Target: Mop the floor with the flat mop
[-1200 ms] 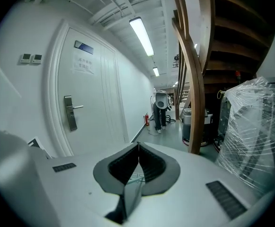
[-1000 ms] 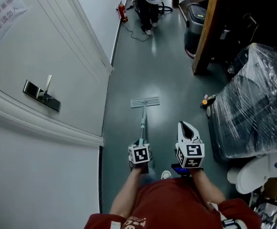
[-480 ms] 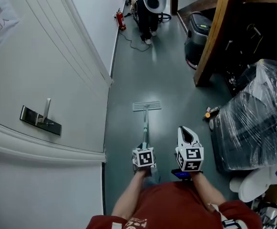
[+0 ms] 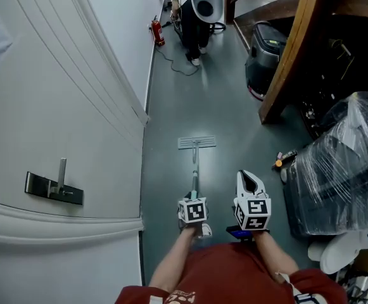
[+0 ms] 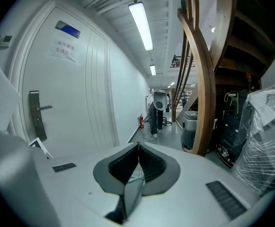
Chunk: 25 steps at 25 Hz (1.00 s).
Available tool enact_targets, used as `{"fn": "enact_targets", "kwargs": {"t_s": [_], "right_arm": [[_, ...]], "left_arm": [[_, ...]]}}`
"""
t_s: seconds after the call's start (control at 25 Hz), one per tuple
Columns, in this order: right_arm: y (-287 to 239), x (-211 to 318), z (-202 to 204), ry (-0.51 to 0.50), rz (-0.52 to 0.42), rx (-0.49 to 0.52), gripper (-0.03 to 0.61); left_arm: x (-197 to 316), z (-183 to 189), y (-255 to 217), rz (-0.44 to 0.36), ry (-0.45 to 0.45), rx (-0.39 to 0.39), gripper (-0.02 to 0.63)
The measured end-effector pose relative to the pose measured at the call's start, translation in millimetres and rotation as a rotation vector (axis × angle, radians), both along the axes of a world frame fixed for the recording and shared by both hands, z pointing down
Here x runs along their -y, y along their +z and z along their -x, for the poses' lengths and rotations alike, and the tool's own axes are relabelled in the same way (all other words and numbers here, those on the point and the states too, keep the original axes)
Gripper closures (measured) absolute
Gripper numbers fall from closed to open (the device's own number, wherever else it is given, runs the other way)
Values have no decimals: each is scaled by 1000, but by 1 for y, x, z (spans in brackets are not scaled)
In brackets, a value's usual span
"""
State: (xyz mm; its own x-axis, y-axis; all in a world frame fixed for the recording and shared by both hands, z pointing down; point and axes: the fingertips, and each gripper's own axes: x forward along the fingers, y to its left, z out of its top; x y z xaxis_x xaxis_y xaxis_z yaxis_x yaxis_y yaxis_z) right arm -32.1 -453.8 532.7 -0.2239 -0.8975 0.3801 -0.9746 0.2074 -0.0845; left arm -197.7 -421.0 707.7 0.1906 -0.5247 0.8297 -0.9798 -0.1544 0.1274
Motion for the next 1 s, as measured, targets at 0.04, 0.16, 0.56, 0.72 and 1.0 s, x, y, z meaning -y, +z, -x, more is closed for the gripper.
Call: {"fn": "enact_targets", "kwargs": {"t_s": [0.04,0.16,0.56,0.72,1.0], "right_arm": [[0,9,1,8,-3,0,560],[-5,33,4,28,-17,11,560],[-6,126,-31,60,-38,36,560],[-6,180,-40,37,-31,42,560],[-6,263,-63,-2,-16,56,560]], "left_arm": [[10,1,0,-1,6,1,482],[36,6,2,-2,23,12,482],[127,-22,7,-16,28,3,482],[168,-34,7,-2,22,11,482],[248,-62,-1,6,-4,10,482]]}}
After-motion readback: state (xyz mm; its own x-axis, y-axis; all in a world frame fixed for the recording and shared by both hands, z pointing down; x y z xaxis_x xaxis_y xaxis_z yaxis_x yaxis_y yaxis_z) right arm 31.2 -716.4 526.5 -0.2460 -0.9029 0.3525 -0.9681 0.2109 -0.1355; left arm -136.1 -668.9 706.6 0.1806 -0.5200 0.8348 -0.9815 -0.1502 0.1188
